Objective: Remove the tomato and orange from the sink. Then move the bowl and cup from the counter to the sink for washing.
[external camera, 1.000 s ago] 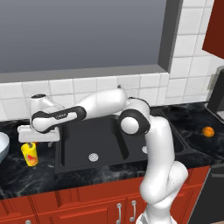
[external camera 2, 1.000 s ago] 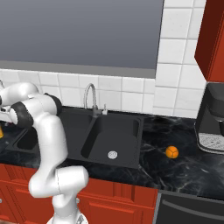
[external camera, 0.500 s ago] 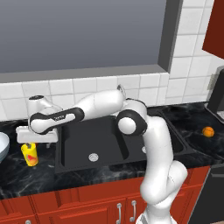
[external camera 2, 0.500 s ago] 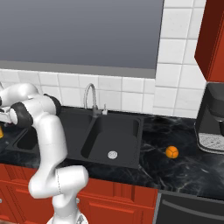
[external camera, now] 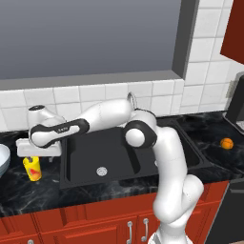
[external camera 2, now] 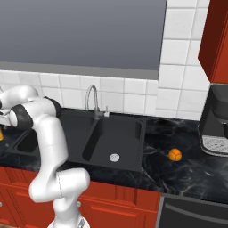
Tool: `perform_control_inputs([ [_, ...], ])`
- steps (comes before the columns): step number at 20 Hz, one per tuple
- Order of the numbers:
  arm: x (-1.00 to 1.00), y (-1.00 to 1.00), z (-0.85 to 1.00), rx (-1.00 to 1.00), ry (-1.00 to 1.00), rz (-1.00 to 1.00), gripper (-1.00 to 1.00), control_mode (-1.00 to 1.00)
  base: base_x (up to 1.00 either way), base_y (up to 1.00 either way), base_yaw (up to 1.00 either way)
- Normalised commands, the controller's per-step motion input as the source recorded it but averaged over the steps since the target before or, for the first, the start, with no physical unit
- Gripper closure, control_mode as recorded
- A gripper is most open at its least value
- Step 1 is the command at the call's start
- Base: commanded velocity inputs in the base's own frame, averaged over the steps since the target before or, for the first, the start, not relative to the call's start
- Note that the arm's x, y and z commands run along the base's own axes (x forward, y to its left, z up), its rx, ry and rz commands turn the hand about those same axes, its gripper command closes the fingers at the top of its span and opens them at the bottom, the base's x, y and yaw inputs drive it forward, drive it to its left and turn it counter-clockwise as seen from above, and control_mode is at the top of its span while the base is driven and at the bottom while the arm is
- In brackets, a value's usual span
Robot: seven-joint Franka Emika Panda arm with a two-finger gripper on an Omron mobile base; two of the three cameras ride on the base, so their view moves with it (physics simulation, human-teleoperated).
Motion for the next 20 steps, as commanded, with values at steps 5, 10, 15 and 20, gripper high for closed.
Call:
perform_control_inputs([
  [5,0.04,0.05,-0.04,-0.03,0.0,-0.03,-1.0,-1.0,0.0,0.0,0.0],
  [10,0.06,0.03,-0.03,-0.03,0.0,-0.03,-1.0,-1.0,0.0,0.0,0.0],
  [15,0.07,0.02,-0.02,-0.03,0.0,-0.04,-1.0,-1.0,0.0,0.0,0.0],
  [20,0.06,0.03,-0.06,-0.02,0.0,-0.04,-1.0,-1.0,0.0,0.0,0.0],
])
